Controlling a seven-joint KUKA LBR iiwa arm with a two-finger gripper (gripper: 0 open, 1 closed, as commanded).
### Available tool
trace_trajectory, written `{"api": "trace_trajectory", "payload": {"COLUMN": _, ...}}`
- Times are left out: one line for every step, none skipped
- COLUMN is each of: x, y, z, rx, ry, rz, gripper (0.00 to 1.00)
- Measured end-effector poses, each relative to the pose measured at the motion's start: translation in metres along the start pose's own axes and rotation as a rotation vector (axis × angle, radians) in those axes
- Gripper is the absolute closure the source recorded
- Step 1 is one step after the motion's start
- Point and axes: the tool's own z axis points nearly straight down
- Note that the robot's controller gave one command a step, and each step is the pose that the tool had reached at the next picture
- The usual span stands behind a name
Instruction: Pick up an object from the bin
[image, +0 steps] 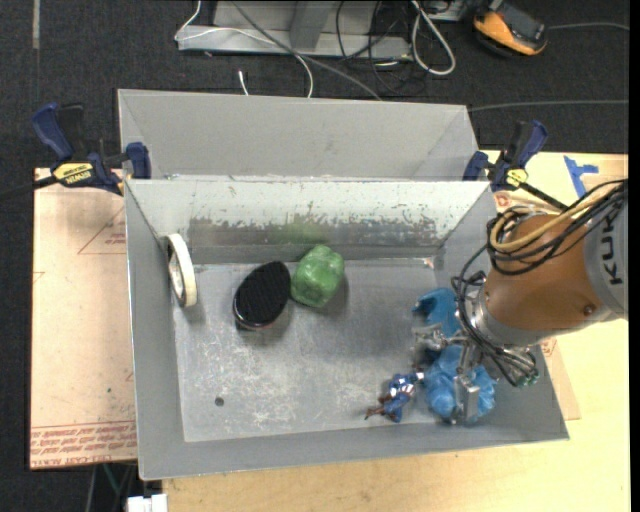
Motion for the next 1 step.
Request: {"api": "trace_trajectory", "payload": {"x": 0.003, "y": -0.0004, "z": -0.0003, "rx": -0.001, "ry": -0.007, "rz": -0.2, "gripper": 1.0}}
